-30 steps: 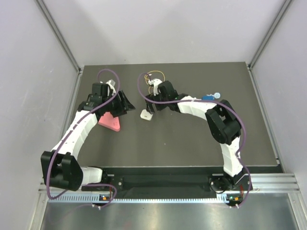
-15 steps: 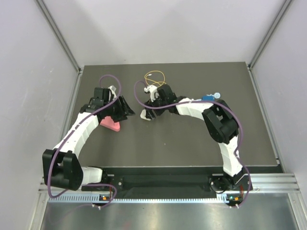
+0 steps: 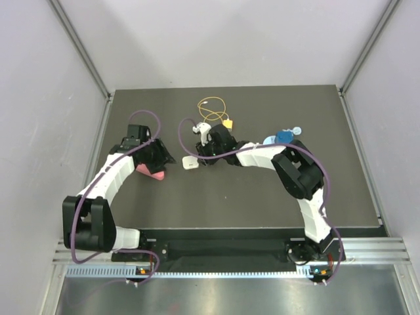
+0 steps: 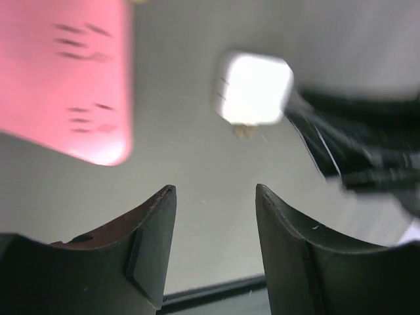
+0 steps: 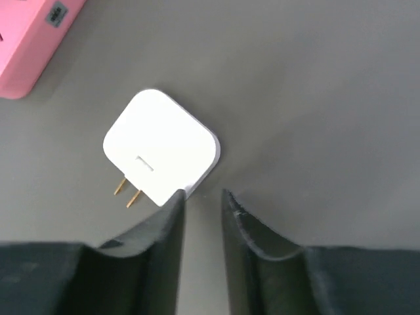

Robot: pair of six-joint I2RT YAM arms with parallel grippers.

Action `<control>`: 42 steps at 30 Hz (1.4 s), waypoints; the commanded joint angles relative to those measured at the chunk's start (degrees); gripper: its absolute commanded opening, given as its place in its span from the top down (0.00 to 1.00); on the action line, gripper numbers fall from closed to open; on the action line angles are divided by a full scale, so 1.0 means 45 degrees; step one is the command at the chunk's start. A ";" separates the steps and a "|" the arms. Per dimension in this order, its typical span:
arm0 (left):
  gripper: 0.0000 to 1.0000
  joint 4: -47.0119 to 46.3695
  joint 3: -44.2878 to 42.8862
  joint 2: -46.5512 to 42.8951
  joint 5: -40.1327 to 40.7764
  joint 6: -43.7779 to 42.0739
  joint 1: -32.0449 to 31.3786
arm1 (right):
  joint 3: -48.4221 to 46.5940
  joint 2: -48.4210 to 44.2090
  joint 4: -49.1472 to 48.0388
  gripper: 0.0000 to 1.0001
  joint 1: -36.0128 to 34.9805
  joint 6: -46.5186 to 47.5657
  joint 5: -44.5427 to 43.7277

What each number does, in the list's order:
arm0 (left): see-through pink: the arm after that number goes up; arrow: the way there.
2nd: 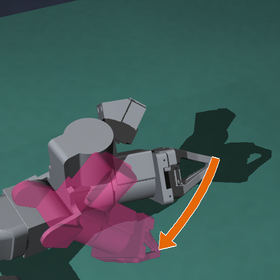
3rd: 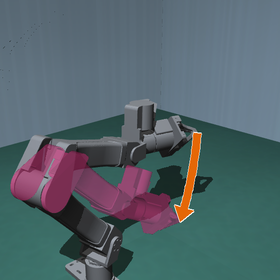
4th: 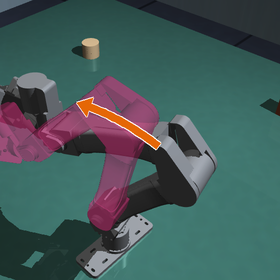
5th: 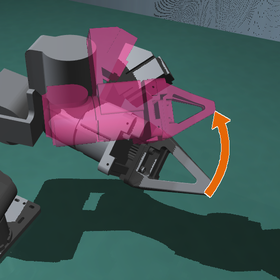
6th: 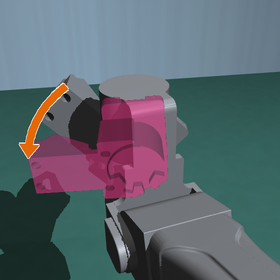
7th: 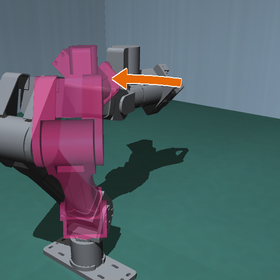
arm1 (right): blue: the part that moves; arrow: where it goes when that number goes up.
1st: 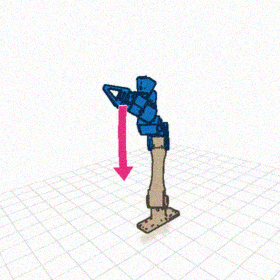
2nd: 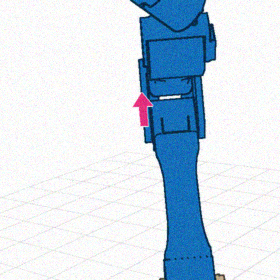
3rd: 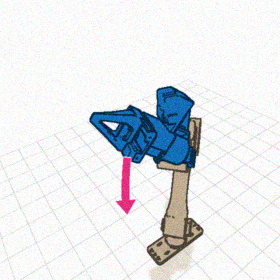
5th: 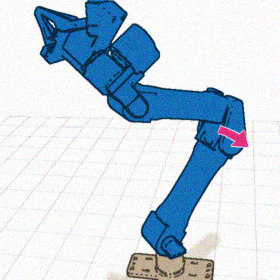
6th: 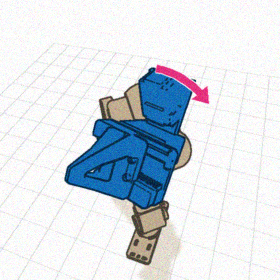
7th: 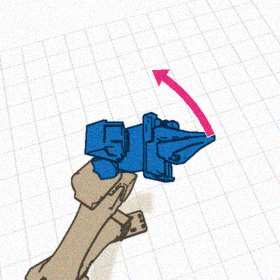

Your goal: Insert the plug

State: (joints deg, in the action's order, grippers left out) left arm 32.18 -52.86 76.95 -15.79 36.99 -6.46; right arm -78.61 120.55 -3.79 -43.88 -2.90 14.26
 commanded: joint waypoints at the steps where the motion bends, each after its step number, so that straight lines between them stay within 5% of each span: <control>1: 0.44 0.0094 -0.0772 -0.0203 0.1494 0.0899 0.1060 | 0.1310 -0.0925 0.0045 0.73 -0.0366 -0.0644 -0.1466; 4: 0.44 -0.0315 -0.0832 -0.0749 0.2981 0.1388 0.1103 | 0.2486 -0.1785 -0.0387 0.82 -0.0367 -0.1405 -0.2172; 10: 0.46 -0.1253 -0.0305 -0.0441 0.0500 0.0159 0.0365 | 0.3426 -0.3251 0.0076 0.79 -0.0289 -0.2012 -0.2368; 14: 0.42 -0.0496 -0.0965 0.0496 0.1708 -0.0173 -0.0905 | 0.3620 -0.4443 0.0647 0.53 -0.0035 -0.3045 -0.2680; 19: 0.27 0.0251 -0.2431 0.2156 0.4698 -0.0291 -0.3423 | 0.4655 -0.6860 0.0803 0.33 0.0180 -0.3887 -0.3011; 26: 0.19 0.0035 -0.3486 0.4324 0.5910 -0.0408 -0.4501 | 0.5963 -1.0399 0.1643 0.02 0.1038 -0.4141 -0.3501; 33: 0.22 -0.0159 -0.4034 0.6042 0.6537 -0.0388 -0.4912 | 0.6804 -1.2724 0.1936 0.00 0.2328 -0.4064 -0.2741; 42: 0.32 0.0465 -0.5011 0.7393 0.7161 -0.0564 -0.5030 | 0.6999 -1.3039 0.1936 0.00 0.2543 -0.3965 -0.2467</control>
State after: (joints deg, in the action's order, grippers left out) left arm 32.88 -73.73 109.23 13.30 35.44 -28.80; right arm -47.46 63.05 5.41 -33.17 -20.75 1.85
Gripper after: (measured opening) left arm 0.716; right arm 0.996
